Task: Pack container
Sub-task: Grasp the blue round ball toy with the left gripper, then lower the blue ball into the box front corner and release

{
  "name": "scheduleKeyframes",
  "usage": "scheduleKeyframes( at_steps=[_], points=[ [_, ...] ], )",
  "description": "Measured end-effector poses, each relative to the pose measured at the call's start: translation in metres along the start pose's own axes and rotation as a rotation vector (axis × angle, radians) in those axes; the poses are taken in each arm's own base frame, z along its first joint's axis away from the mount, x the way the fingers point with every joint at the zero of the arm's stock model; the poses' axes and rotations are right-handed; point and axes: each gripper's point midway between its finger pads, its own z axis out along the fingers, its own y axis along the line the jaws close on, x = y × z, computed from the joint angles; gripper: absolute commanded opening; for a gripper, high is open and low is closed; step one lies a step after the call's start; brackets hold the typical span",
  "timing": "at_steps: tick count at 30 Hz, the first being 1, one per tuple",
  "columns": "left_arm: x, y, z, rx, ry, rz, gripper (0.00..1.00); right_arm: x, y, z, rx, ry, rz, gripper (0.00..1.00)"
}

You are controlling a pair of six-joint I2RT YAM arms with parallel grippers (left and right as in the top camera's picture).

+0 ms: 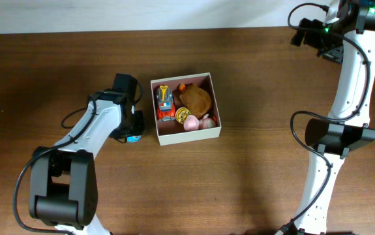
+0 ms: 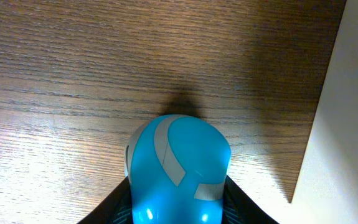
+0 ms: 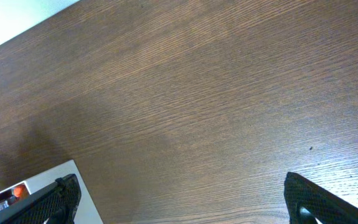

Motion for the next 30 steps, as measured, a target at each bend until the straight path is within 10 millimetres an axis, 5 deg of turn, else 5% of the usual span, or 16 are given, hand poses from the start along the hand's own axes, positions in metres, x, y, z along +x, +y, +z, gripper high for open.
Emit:
scheduleKeyframes(
  at_steps=[8, 16, 23, 30],
  points=[
    [0.010, 0.001, -0.010, -0.004, 0.060, 0.002, 0.33, 0.000, 0.000, 0.000, 0.000, 0.000, 0.000, 0.99],
    [-0.031, -0.017, -0.083, 0.075, -0.071, 0.045, 0.33, 0.000, 0.000, 0.000, 0.000, 0.000, 0.000, 0.99],
    [-0.034, -0.057, -0.156, 0.229, -0.232, 0.173, 0.33, 0.000, 0.000, 0.000, 0.000, 0.000, 0.000, 0.99],
    [-0.005, -0.108, -0.157, 0.255, -0.210, 0.356, 0.34, 0.000, 0.000, 0.000, 0.000, 0.000, 0.001, 0.99]
  ],
)
